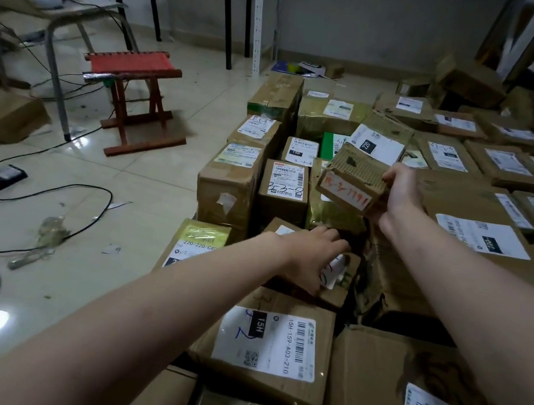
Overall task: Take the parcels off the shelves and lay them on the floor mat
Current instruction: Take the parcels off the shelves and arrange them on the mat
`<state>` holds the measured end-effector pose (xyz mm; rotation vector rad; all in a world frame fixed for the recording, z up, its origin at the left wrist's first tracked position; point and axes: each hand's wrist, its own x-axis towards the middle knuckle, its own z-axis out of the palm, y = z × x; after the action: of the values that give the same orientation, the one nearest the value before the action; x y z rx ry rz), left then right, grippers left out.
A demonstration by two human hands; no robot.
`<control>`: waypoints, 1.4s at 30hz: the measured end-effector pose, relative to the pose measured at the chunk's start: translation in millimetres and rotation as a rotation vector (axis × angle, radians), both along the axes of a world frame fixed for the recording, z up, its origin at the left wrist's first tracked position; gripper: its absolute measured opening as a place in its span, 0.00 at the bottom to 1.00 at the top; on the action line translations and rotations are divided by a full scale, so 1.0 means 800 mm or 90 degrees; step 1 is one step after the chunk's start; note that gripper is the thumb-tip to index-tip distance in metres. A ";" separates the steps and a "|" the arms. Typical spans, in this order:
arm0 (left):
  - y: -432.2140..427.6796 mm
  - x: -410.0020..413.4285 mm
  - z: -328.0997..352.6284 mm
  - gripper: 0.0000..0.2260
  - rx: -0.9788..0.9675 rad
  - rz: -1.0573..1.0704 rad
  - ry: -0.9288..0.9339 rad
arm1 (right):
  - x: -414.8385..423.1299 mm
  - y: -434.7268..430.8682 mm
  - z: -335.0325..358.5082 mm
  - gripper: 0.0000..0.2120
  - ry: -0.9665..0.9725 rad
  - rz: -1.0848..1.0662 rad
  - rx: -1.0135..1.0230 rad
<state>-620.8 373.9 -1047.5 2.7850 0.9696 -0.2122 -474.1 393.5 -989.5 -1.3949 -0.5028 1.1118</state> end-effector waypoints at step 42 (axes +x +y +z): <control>0.080 -0.187 0.023 0.46 0.203 0.727 -0.288 | -0.045 0.026 -0.039 0.07 -0.021 -0.011 0.037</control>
<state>-770.4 437.8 -1029.4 1.8666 2.3090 0.7305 -510.1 414.3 -1020.7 -1.3664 -0.5422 1.0532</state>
